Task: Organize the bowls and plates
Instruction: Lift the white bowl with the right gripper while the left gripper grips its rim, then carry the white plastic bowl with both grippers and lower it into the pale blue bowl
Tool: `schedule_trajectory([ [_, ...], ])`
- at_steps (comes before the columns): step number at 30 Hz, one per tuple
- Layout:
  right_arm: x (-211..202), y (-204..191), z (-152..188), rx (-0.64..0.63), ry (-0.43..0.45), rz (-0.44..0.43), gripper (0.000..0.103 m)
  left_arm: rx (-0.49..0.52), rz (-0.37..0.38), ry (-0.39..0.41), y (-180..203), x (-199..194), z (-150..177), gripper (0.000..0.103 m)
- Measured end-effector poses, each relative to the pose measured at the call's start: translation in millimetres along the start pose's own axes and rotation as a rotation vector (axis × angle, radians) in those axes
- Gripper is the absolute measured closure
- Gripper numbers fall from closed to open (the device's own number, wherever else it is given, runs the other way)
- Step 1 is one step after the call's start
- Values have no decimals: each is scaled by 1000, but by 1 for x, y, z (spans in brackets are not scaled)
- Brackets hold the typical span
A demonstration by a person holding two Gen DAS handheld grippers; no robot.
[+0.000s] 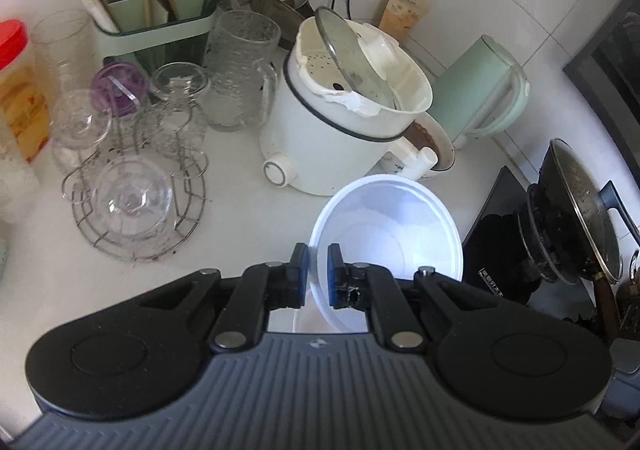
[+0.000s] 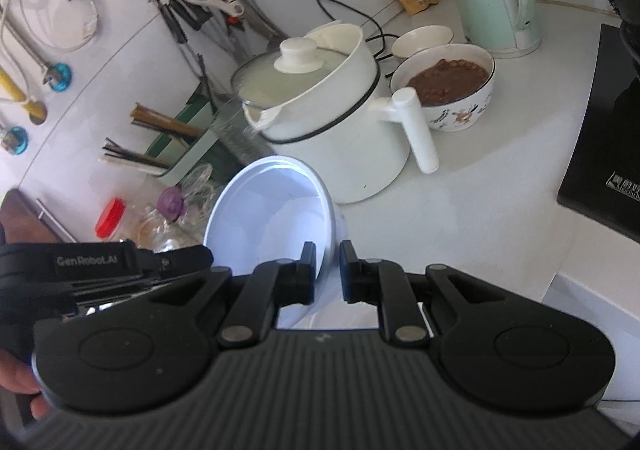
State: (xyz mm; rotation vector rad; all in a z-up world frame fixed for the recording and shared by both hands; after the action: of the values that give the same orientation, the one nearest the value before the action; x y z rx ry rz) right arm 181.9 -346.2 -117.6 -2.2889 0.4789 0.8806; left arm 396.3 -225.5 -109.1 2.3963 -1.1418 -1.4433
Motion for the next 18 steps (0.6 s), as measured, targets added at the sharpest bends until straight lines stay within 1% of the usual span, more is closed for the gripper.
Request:
schedule_trajectory([
  [9,-9,-10,17,-16,-44,-31,88,-55,-13,-5,-14,-23,23,94],
  [18,-9,-30,29,-69,-79,-70,88,-154,-38,-12,-42,-45,48,94],
])
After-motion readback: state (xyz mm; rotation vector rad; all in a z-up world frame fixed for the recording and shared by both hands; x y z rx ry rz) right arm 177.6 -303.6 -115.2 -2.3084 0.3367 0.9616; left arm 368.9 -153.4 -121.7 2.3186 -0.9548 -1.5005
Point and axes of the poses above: each gripper's, at about its wrist camera, not at the fingertips, and x roughly the way its jaws point, y to its right, z to its underside, the point moved 5 cm from there along x, roughly the way its jaws point, and after that the axes turned 6 degrees about z, right-handed, at the moved point
